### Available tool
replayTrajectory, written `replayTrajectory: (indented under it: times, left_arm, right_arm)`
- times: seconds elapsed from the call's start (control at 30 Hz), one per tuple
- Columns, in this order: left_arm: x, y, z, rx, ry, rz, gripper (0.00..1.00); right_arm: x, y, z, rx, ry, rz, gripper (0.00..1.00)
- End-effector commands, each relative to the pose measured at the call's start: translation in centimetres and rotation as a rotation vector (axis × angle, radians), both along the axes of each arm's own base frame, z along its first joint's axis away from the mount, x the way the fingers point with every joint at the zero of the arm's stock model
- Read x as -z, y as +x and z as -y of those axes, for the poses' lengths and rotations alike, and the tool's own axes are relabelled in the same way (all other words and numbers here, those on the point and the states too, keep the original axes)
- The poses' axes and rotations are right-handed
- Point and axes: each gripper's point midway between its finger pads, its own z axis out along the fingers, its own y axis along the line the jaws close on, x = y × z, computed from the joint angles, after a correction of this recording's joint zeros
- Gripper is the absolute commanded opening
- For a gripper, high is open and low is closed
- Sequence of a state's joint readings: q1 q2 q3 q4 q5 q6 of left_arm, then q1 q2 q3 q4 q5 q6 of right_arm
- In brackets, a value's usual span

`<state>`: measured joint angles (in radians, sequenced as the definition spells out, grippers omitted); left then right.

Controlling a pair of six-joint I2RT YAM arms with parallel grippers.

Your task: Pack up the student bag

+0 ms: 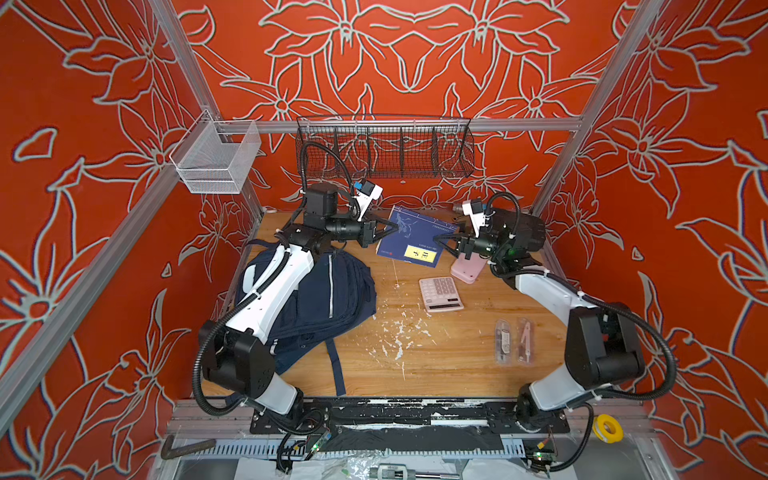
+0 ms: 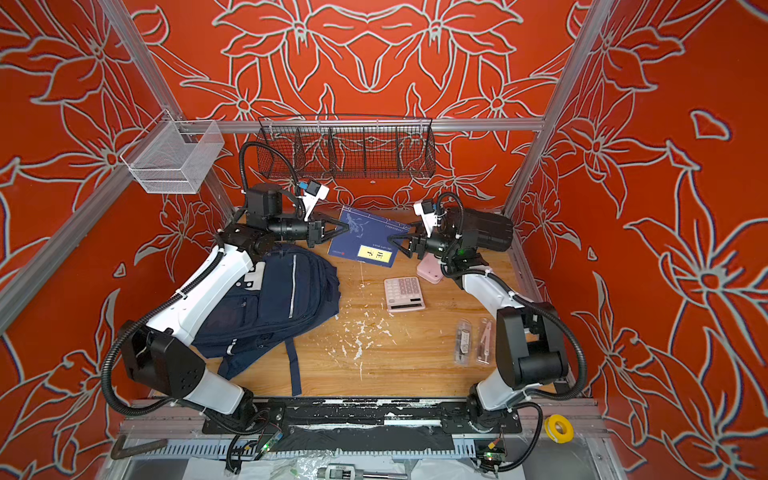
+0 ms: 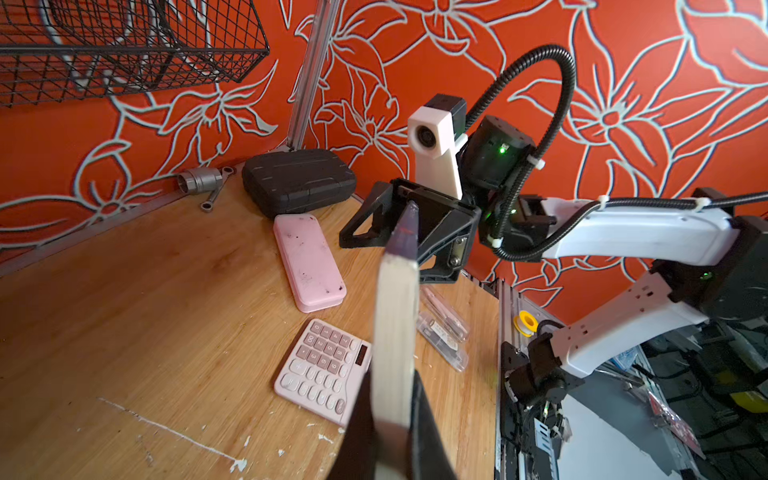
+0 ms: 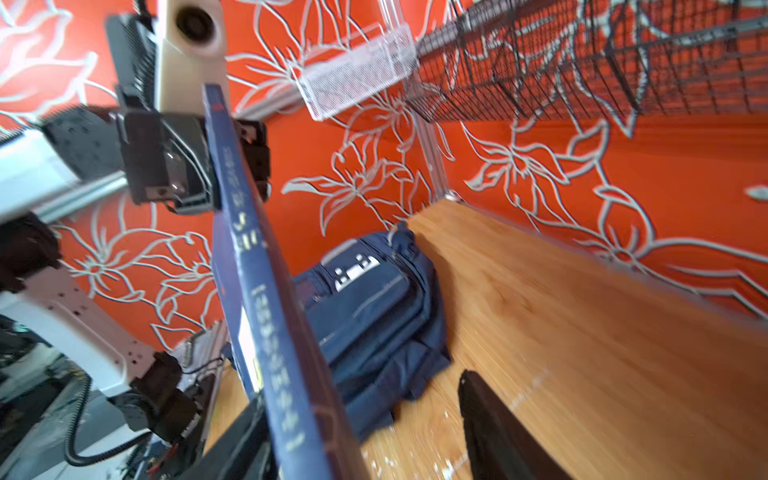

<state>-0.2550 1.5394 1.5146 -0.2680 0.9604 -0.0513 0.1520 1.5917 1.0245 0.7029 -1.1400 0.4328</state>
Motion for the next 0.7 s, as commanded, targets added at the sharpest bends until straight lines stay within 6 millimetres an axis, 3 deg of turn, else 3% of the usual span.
replayTrajectory:
  times: [0.0,0.13,0.3,0.33,0.37,0.4,0.47,0.57,0.67]
  left_arm:
    - [-3.3,-1.5,0.4,0.058,-0.071,0.071,0.00]
    - [-3.5,-0.6,0.5,0.041,-0.092,0.071,0.00]
    - [-2.4,1.5,0.4,-0.032,-0.071,0.005,0.02]
    - [-2.0,2.0,0.2,-0.064,-0.053,-0.011,0.09]
    - [-1.5,2.8,-0.4,-0.131,-0.024,-0.029,0.23]
    - [-0.8,4.0,-1.5,-0.239,0.007,-0.061,0.46]
    - [0.3,5.7,-4.4,-0.423,0.045,-0.123,0.68]
    - [1.8,6.7,-9.1,-0.636,0.071,-0.241,0.79]
    - [5.0,6.0,-12.9,-0.829,0.245,-0.344,0.79]
  right_arm:
    - [-2.8,-1.5,-0.5,-0.120,0.121,0.014,0.63]
    - [-2.9,-1.9,-0.6,-0.164,0.158,-0.024,0.47]
    - [-3.1,-2.3,-0.5,-0.169,0.167,-0.036,0.12]
    - [-3.3,-2.3,-0.5,-0.164,0.168,-0.034,0.06]
    - [-3.4,-2.2,-0.4,-0.155,0.169,-0.033,0.01]
    - [-3.6,-2.1,-0.2,-0.142,0.170,-0.040,0.00]
    - [-3.6,-1.9,0.2,-0.119,0.166,-0.059,0.00]
    - [-2.7,-1.5,0.9,-0.057,0.131,-0.125,0.00]
    - [-0.2,-1.6,1.5,0.043,0.012,-0.193,0.00]
